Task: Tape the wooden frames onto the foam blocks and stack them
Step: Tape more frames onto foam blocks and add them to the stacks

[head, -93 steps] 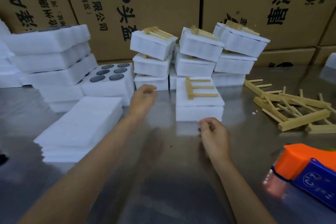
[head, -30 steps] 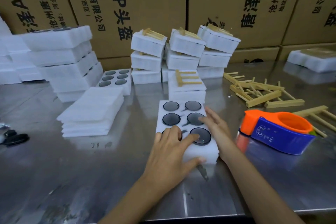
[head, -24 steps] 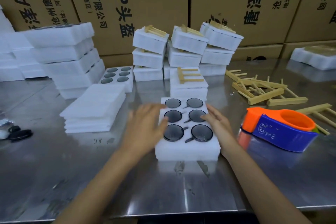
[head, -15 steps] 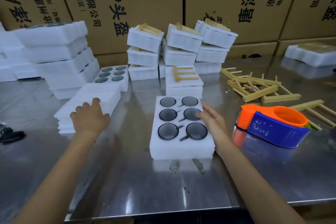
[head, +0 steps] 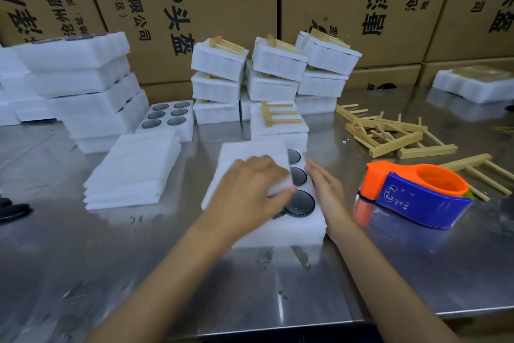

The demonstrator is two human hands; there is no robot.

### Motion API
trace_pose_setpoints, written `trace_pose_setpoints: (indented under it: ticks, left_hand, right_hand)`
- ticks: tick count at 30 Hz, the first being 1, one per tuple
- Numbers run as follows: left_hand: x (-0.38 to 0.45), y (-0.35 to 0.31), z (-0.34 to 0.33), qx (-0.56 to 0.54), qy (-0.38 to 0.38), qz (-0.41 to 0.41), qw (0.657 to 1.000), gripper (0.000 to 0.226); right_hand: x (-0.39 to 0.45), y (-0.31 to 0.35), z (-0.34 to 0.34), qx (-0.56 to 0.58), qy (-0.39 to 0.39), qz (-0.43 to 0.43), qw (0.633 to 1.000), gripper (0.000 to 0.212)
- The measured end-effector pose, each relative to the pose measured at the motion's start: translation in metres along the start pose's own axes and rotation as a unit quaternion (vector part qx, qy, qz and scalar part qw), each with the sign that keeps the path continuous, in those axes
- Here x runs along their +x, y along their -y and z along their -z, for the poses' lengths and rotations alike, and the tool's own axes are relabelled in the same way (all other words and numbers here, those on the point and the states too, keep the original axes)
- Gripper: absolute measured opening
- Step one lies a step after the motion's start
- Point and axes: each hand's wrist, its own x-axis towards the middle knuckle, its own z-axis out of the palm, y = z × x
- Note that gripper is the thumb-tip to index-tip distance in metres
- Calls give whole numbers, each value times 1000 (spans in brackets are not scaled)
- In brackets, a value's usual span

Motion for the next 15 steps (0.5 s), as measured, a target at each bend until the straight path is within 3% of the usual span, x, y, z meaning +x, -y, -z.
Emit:
trace_pose_setpoints:
  ticks: [2,7,11,15]
  left_hand:
    - [-1,-23,-17,27,16,-44,999,33]
    - [-4,-36,-32,-31,53,-39,997,45]
    - [4,-17,-20,-136,30,23,990,36]
    - [34,17,-22,-72,53,75,993,37]
  right_hand:
    - [2,0,-1,-10,-2,-8,1000,19]
    - [4,2,4,-23,9,-16,1000,16]
    - [0,1,7,41,44,2,998,24]
    - [0,3,4,48,51,-4,998,27]
